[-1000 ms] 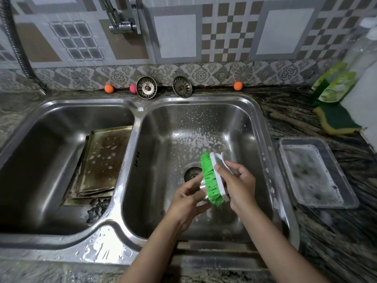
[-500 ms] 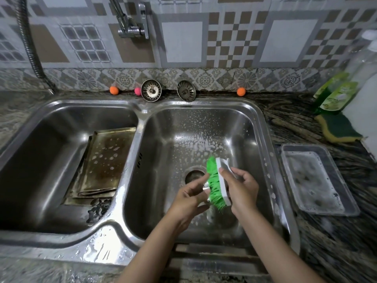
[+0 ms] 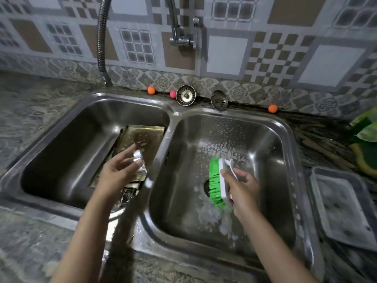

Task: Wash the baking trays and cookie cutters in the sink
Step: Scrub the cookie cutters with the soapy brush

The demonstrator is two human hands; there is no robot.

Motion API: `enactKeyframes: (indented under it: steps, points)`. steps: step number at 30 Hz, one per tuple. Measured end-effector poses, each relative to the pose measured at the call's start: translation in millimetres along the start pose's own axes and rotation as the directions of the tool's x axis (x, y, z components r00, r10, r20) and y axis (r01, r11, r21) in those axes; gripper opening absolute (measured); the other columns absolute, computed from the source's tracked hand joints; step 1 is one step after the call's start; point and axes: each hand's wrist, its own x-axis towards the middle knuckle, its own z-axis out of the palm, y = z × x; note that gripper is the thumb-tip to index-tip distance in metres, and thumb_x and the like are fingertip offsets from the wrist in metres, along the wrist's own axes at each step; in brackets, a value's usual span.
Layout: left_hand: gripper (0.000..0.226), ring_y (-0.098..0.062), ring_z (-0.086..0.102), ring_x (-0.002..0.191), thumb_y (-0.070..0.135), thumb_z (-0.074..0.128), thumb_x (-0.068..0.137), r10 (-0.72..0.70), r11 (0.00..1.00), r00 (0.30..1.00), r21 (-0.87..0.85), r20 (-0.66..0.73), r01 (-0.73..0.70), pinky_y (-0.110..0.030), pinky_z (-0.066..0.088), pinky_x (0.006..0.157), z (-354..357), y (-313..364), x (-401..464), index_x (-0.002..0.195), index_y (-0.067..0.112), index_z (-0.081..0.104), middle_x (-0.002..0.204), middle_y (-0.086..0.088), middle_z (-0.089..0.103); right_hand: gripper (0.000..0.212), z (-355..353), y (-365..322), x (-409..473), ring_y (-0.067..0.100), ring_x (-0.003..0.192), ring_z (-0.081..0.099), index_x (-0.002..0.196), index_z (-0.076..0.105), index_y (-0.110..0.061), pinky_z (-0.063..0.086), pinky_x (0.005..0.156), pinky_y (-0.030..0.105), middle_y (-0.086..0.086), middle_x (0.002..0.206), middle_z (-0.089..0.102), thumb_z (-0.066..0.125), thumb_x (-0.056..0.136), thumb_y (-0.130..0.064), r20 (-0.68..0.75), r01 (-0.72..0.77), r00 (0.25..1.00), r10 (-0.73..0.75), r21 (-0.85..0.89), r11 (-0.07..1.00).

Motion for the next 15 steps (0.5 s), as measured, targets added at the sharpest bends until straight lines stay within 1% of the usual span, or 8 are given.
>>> enactKeyframes:
  steps: [2,3,4,6,8,10,13,15]
  points:
    - [0.052,-0.022,0.067,0.082,0.008,0.073,0.08,-0.014,0.937,0.997,0.347,-0.077,0.04,-0.03,0.056,0.071,-25,-11,14,0.127,0.023,0.059,0.098,-0.006,0.067,0.036,9,-1,-6,0.014,0.069,0.063,0.104,0.064,-0.013,0.045,0.043,0.015,0.009,0.096,0.069,0.082,0.073,-0.017,0.038,0.02,0.999,-0.019,-0.009,1.0]
    - [0.05,-0.017,0.066,0.073,0.006,0.074,0.079,-0.039,0.874,0.996,0.48,-0.077,0.071,-0.026,0.055,0.063,-34,-20,23,0.125,0.02,0.06,0.091,-0.004,0.066,0.037,13,-1,-9,0.016,0.07,0.064,0.104,0.064,-0.012,0.048,0.046,0.016,0.011,0.097,0.069,0.082,0.072,-0.016,0.05,0.032,0.998,-0.031,-0.017,0.999]
    - [0.047,-0.015,0.065,0.068,0.005,0.074,0.078,-0.077,0.801,0.995,0.591,-0.064,0.1,-0.026,0.053,0.06,-41,-28,31,0.122,0.019,0.062,0.085,-0.003,0.066,0.038,17,0,-11,0.019,0.074,0.066,0.104,0.064,-0.011,0.052,0.052,0.02,0.012,0.097,0.07,0.083,0.071,-0.015,0.057,0.039,0.998,-0.038,-0.029,0.999]
    - [0.04,-0.021,0.068,0.078,0.006,0.071,0.076,-0.142,0.634,0.989,0.765,-0.029,0.114,-0.032,0.055,0.071,-48,-45,45,0.113,0.021,0.067,0.089,-0.006,0.069,0.038,24,0,-16,0.026,0.083,0.069,0.102,0.064,-0.01,0.056,0.069,0.032,0.014,0.097,0.07,0.083,0.07,-0.014,0.067,0.046,0.997,-0.043,-0.042,0.998]
    - [0.035,-0.023,0.065,0.09,0.01,0.067,0.078,-0.174,0.502,0.985,0.859,-0.014,0.101,-0.026,0.051,0.073,-49,-56,54,0.112,0.021,0.067,0.105,-0.007,0.068,0.037,28,1,-21,0.03,0.088,0.069,0.101,0.064,-0.01,0.056,0.076,0.039,0.014,0.096,0.071,0.084,0.07,-0.013,0.074,0.055,0.996,-0.051,-0.047,0.997]
    - [0.032,-0.019,0.06,0.088,0.012,0.064,0.084,-0.194,0.435,0.981,0.895,-0.008,0.093,-0.022,0.043,0.069,-46,-61,55,0.116,0.018,0.065,0.114,-0.007,0.065,0.035,29,1,-25,0.027,0.084,0.069,0.098,0.064,-0.011,0.056,0.071,0.034,0.012,0.095,0.071,0.084,0.07,-0.013,0.081,0.076,0.994,-0.072,-0.049,0.996]
    - [0.035,-0.021,0.06,0.098,0.013,0.065,0.085,-0.197,0.401,0.98,0.912,-0.011,0.091,-0.022,0.039,0.072,-44,-65,57,0.12,0.016,0.063,0.12,-0.008,0.064,0.031,28,5,-30,0.025,0.077,0.069,0.095,0.062,-0.012,0.054,0.058,0.025,0.014,0.093,0.07,0.082,0.071,-0.011,0.08,0.092,0.993,-0.088,-0.045,0.995]
    - [0.039,-0.024,0.058,0.109,0.017,0.068,0.084,-0.217,0.38,0.976,0.92,-0.009,0.093,-0.022,0.039,0.077,-43,-64,56,0.123,0.015,0.061,0.125,-0.009,0.062,0.029,28,8,-32,0.03,0.082,0.069,0.089,0.062,-0.015,0.053,0.064,0.03,0.017,0.094,0.07,0.083,0.07,-0.01,0.069,0.103,0.993,-0.099,-0.053,0.993]
